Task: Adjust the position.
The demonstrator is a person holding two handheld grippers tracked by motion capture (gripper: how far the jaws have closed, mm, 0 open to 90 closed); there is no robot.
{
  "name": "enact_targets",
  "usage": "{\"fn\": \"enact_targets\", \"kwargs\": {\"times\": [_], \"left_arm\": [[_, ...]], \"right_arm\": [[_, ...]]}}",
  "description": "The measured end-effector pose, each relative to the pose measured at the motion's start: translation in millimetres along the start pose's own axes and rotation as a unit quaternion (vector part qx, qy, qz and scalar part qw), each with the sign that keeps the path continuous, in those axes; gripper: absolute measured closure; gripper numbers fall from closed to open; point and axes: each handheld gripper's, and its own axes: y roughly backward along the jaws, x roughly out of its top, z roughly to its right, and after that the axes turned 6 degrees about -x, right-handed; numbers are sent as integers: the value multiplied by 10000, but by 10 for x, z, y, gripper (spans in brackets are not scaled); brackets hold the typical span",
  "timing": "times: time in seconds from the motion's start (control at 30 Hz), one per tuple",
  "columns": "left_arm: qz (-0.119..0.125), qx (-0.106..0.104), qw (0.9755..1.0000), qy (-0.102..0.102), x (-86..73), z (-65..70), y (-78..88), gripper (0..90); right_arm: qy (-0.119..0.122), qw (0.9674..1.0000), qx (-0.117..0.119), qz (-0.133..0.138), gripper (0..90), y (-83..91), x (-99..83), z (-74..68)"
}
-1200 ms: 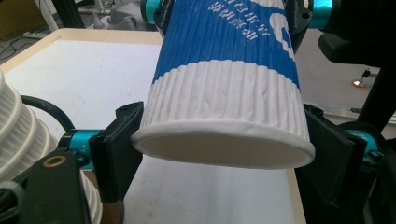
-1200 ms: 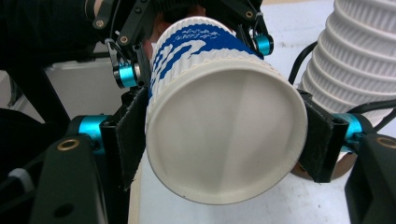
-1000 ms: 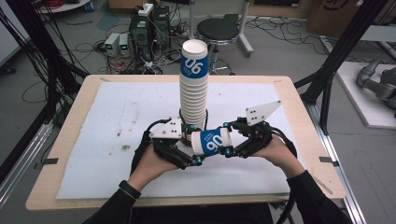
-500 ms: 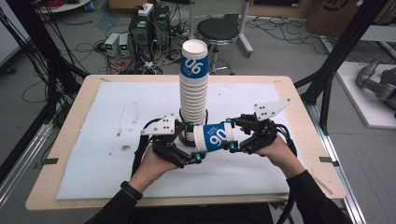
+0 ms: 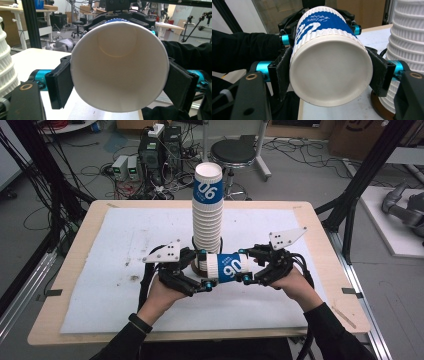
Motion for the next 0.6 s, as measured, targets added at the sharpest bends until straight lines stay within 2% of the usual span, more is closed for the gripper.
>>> {"fn": "enact_targets", "kwargs": {"times": [0.17, 0.3, 0.47, 0.53, 0.6], "left_arm": [[-20, 3, 10000, 3, 6, 1, 5, 203], [-69, -7, 10000, 25, 11, -8, 15, 206], [-341, 31, 9994, -30, 36, -6, 9, 211], [-465, 58, 9989, -37, 46, -4, 3, 214], [-677, 92, 9976, -76, 58, -1, -13, 215]], "right_arm": [[59, 9999, -102, -38, 291, -2, 3, -28], [47, 9995, -303, -98, 214, 0, 11, -36], [156, 9987, -406, -262, 203, 51, 47, -58], [263, 9981, -460, -325, 203, 71, 72, -81], [457, 9959, -578, -523, 203, 79, 97, -111]]}}
